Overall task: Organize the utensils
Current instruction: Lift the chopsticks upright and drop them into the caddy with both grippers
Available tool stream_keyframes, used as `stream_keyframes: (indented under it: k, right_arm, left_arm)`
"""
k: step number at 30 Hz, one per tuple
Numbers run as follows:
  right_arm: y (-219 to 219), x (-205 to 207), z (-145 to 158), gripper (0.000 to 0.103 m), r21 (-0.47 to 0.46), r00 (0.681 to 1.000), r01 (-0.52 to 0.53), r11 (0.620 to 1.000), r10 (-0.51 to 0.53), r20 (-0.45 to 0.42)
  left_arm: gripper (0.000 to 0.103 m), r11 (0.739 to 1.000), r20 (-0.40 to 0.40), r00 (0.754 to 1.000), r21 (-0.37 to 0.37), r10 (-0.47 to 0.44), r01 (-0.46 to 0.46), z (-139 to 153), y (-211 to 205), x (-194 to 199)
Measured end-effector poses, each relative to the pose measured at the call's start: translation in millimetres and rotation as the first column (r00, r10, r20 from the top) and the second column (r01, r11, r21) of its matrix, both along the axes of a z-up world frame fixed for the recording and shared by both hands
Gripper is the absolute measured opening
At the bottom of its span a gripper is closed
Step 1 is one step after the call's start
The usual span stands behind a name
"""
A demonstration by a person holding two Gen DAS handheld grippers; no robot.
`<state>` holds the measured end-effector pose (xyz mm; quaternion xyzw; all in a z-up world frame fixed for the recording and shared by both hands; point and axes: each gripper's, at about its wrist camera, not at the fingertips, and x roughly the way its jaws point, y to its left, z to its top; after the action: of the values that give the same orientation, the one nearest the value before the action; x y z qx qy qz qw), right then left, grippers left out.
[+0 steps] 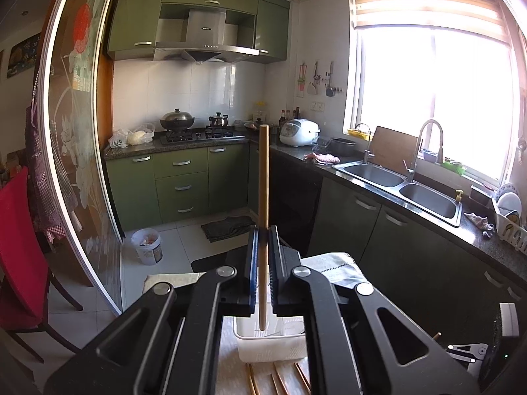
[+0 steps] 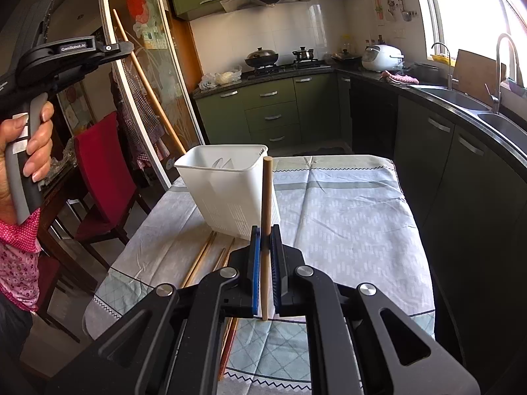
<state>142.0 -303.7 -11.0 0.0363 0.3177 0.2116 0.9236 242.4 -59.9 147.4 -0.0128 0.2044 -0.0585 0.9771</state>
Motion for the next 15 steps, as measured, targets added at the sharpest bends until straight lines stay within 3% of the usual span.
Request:
stream_keyframes:
  k: [9, 13, 15]
  right_arm:
    - [1, 2, 5, 0.007, -0.002, 1.0, -0.01, 1.0, 0.01, 0.006]
    - [6, 5, 18, 0.007, -0.001, 0.999, -0.019, 1.0, 0.019, 0.026]
    - [9, 8, 29, 0.007, -0.002, 0.999, -0.026, 1.0, 0.026, 0.044]
  left_arm:
    - [0.006, 0.999, -0.195, 0.98, 0.045, 0.024, -0.015, -71, 0, 42]
    - [0.009, 0.999, -0.221, 0.975, 0.054, 0.022, -0.01, -84, 5, 40]
    - [0.016, 0.999, -0.215, 0.976, 0.051, 0.024, -0.014, -83, 10, 36]
